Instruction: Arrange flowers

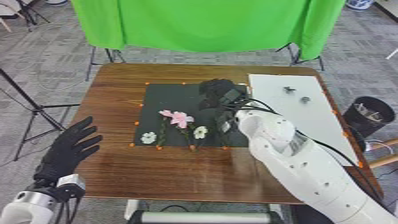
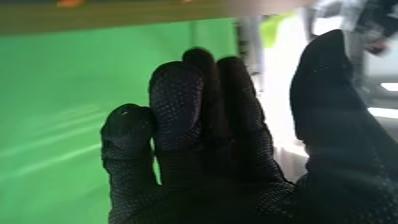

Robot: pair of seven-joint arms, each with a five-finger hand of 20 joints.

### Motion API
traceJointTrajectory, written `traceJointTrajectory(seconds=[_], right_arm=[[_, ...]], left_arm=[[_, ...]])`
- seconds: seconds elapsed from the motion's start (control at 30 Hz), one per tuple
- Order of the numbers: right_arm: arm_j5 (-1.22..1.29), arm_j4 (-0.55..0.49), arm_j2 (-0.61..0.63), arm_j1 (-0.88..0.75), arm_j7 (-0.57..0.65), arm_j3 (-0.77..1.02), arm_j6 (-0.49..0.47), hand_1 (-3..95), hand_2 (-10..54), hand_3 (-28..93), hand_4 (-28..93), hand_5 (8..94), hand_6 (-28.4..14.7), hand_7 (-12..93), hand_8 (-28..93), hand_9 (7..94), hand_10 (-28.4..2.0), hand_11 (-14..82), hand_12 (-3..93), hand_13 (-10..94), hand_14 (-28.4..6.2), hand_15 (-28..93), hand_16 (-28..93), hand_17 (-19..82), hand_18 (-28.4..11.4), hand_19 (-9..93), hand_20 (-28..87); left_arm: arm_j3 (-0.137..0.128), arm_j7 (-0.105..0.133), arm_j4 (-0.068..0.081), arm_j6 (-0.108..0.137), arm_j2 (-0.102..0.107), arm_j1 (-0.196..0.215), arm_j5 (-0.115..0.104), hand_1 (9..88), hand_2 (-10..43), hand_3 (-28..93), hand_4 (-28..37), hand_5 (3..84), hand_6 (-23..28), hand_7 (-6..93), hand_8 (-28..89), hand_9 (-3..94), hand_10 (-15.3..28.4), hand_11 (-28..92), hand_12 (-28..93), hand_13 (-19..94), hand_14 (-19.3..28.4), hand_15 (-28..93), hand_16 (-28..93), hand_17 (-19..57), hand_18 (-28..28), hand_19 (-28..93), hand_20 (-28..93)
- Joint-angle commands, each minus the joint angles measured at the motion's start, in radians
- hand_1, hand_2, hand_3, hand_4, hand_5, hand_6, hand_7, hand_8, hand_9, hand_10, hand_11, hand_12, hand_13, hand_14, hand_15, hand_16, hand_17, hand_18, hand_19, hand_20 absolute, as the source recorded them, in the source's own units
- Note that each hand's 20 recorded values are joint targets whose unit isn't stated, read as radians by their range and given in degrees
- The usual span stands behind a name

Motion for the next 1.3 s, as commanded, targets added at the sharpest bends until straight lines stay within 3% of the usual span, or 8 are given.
traceJointTrajectory(seconds=[0.03,0.23,0.4,0.57,0.73,1.07,1.27,1.3], right_arm=[[-0.051,0.044,0.137,0.089,0.189,-0.006,-0.011,23.4,-5.7,88,-24,29.0,-6.6,36,-14,33.9,-15.8,25.9,22.1,47,-9.8,75,21,26,-20.0,87,49],[0.002,0.119,0.259,0.115,0.322,-0.023,0.016,20.8,-9.0,86,-26,21.8,-10.0,24,-8,25.1,-18.1,15.5,23.0,40,-12.0,71,15,22,-21.1,82,49],[0.069,0.178,0.308,0.117,0.391,-0.015,-0.028,19.4,-9.4,85,-26,18.9,-11.8,15,-5,22.3,-19.3,7.9,22.5,38,-12.2,64,13,21,-21.0,77,46],[0.123,0.226,0.333,0.114,0.434,-0.012,-0.031,18.6,-9.5,85,-27,17.7,-12.0,13,-3,22.8,-20.6,5.0,21.0,38,-12.5,63,13,20,-21.3,77,45],[0.160,0.258,0.346,0.115,0.459,-0.010,-0.027,20.3,-9.5,85,-28,18.3,-10.5,13,-3,29.0,-21.1,5.3,17.2,45,-10.6,60,14,22,-21.5,78,45],[0.202,0.310,0.334,0.114,0.412,-0.006,-0.036,23.6,-9.5,86,-28,33.5,-4.3,25,-11,49.3,-14.4,14.2,13.7,62,-6.8,61,18,27,-21.4,82,46],[0.201,0.331,0.332,0.113,0.372,-0.019,0.002,36.5,-1.5,86,-28,46.1,1.8,34,-17,64.4,-8.7,19.5,14.4,69,-4.8,62,21,31,-20.5,85,45],[0.198,0.332,0.337,0.115,0.361,-0.032,0.035,39.4,-1.3,84,-28,49.4,2.8,38,-11,67.8,-7.8,20.6,15.5,70,-4.3,62,22,32,-20.2,86,45]], left_arm=[[-0.008,0.014,-0.008,0.014,-0.006,0.026,-0.007,25.1,-0.7,70,-24.5,25.6,2.5,20.9,-11,21.1,12.1,21,15,19,16.4,30,-1,-9.3,22.8,42,7],[-0.012,0.022,-0.011,0.021,-0.004,0.035,-0.010,25.0,-0.8,70,-24.5,25.6,2.4,20.9,-11,21.1,12.1,21,15,19,16.3,30,-1,-9.4,22.8,42,7],[-0.014,0.028,-0.012,0.021,-0.003,0.041,-0.012,25.0,-0.8,70,-24.4,25.6,2.5,20.9,-11,21.1,12.0,21,15,19,16.3,30,-1,-9.4,22.8,42,7],[-0.013,0.025,-0.011,0.018,-0.004,0.039,-0.010,25.1,-0.8,70,-24.6,25.6,2.4,20.9,-11,21.1,12.0,21,15,19,16.4,30,-1,-9.4,22.8,42,7],[-0.016,0.027,-0.013,0.019,-0.002,0.047,-0.012,25.1,-0.7,70,-24.6,25.5,2.4,20.9,-11,21.1,12.0,21,15,19,16.5,30,-1,-9.4,22.9,42,7],[-0.016,0.019,-0.012,0.016,-0.005,0.039,-0.008,25.1,-0.7,70,-24.4,25.5,2.4,20.9,-11,21.1,12.0,21,15,19,16.5,30,-1,-9.4,22.9,42,7],[-0.019,0.020,-0.013,0.016,-0.007,0.043,-0.008,25.2,-0.6,70,-24.5,25.5,2.4,21.0,-11,21.1,12.0,22,15,19,16.5,30,-1,-9.4,22.9,42,7],[-0.019,0.023,-0.014,0.018,-0.005,0.045,-0.010,25.2,-0.5,70,-24.6,25.5,2.4,21.0,-11,21.1,12.0,22,15,19,16.4,30,-1,-9.4,22.9,42,7]])
